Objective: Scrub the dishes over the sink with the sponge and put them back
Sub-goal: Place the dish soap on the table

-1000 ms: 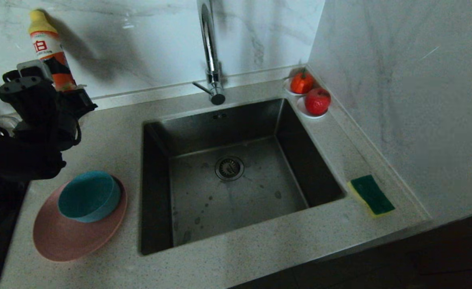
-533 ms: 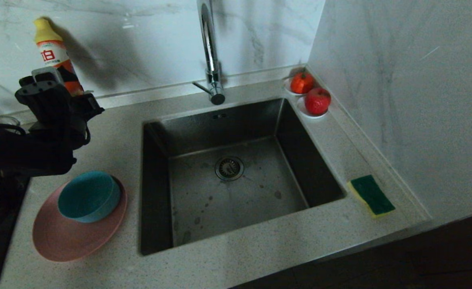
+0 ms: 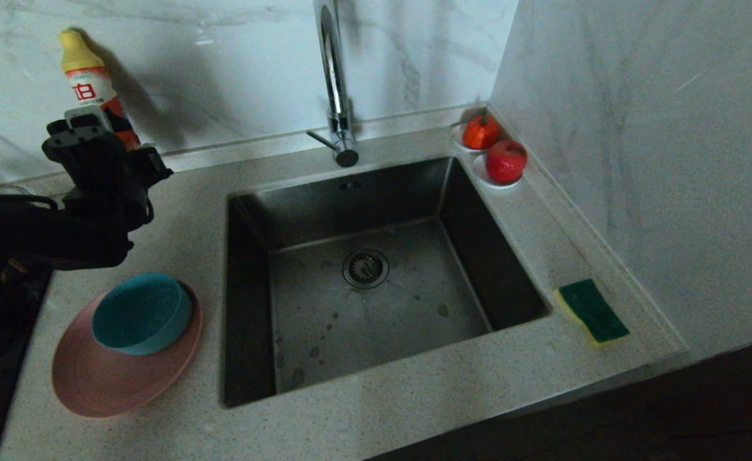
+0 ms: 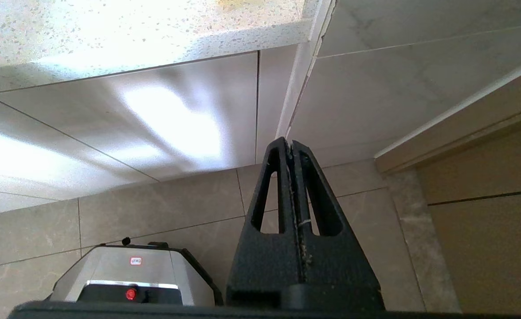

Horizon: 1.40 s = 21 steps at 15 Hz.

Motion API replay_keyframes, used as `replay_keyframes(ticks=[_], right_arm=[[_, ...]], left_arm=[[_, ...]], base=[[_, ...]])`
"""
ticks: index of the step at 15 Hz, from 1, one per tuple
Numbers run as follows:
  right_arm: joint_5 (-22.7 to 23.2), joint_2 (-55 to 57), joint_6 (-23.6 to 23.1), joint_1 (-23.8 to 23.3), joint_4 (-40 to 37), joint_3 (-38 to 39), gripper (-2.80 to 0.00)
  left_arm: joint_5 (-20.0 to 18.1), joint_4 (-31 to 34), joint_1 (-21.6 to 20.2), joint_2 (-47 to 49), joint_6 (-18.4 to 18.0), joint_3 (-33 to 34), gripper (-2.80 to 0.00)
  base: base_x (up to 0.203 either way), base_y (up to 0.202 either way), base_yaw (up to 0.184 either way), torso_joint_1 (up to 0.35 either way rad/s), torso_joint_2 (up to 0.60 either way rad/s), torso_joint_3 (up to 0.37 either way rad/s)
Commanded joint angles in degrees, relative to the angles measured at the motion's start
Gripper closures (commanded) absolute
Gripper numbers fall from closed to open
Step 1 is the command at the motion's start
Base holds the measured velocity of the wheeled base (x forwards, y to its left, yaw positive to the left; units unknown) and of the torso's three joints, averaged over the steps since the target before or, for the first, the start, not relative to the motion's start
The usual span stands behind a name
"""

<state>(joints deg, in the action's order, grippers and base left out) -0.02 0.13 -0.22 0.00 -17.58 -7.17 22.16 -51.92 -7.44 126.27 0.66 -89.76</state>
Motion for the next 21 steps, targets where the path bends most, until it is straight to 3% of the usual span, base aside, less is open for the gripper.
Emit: replay_keyframes(ticks=[1,14,21], right_arm=[[0.0,0.0,0.0,0.0,-0.1,0.0,0.0],[0.0,0.0,0.0,0.0,-0.1,0.0,0.0],[0.0,0.0,0.0,0.0,-0.1,0.0,0.0]], left_arm=[[1.3,1.4,0.0,1.6,0.0,-3.1,0.0],[7.3,19.3,0.1,6.3,-1.6,-20.5,0.0],[6.8,23.6,0.2,7.5,-4.5,-21.3,0.0]], base=[[0.0,0.0,0.0,0.0,0.0,0.0],[0.0,0.0,0.0,0.0,0.0,0.0],[0.0,0.0,0.0,0.0,0.0,0.0]])
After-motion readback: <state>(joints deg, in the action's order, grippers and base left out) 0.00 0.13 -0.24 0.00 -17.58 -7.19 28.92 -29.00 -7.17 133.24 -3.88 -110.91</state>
